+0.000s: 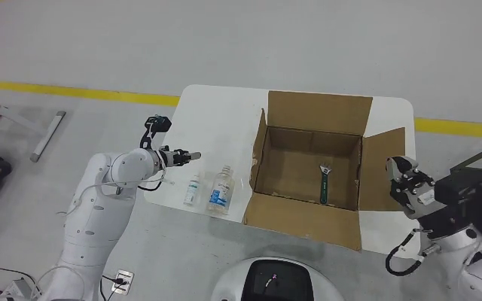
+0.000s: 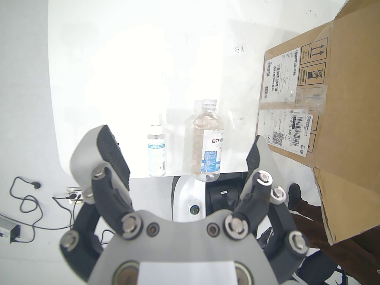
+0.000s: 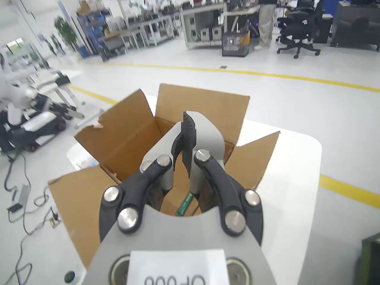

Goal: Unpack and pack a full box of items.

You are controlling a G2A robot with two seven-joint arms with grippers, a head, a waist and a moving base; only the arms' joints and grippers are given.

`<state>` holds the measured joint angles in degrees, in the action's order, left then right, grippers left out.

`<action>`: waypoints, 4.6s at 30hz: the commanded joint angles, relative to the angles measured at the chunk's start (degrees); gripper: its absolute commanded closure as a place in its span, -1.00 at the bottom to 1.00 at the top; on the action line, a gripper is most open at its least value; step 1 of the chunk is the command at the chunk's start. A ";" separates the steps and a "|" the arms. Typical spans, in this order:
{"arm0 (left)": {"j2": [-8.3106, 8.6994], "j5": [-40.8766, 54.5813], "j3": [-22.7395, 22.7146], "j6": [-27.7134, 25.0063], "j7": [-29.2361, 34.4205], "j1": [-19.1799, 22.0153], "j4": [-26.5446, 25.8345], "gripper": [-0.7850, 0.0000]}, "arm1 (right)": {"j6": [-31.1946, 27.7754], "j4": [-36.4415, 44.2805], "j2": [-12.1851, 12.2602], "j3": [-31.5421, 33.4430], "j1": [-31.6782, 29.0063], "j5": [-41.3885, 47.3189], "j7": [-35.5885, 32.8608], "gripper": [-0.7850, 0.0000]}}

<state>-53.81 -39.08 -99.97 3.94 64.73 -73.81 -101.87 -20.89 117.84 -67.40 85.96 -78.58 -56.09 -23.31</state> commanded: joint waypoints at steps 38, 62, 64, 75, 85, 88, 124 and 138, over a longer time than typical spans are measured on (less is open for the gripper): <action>0.00 0.00 0.00 0.00 0.00 0.00 0.00 -1.00 | 17.68 -8.13 -2.76 -23.87 18.85 -20.41 -23.14 1.00; 0.00 0.00 0.00 0.00 0.00 0.00 0.00 -1.00 | 18.12 -28.35 -6.23 -32.06 30.02 -10.55 -23.51 1.00; 0.00 0.00 0.00 0.00 0.00 0.00 0.00 -1.00 | 20.63 -28.32 -6.48 -32.93 30.07 -12.54 -25.05 1.00; 0.00 0.00 0.00 0.00 0.00 0.00 0.00 -1.00 | 36.36 -38.53 -11.46 -42.86 38.27 -15.12 -36.55 1.00; 0.00 0.00 0.00 0.00 0.00 0.00 0.00 -1.00 | 37.31 -52.14 -15.15 -46.81 44.11 -14.30 -39.43 1.00; 0.00 0.00 0.00 0.00 0.00 0.00 0.00 -1.00 | 37.69 -53.53 -15.95 -46.80 44.74 -13.02 -40.46 1.00; 0.00 0.00 0.00 0.00 0.00 0.00 0.00 -1.00 | 34.54 -64.98 -20.28 -45.74 44.97 -16.76 -40.30 0.28; 0.00 0.00 0.00 0.00 0.00 0.00 0.00 -1.00 | 33.31 -69.03 -22.41 -44.06 46.25 -12.69 -36.88 0.25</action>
<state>-53.81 -39.08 -99.97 3.94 64.73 -73.81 -101.86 12.39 48.96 -89.75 41.72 -32.33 -69.01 -60.32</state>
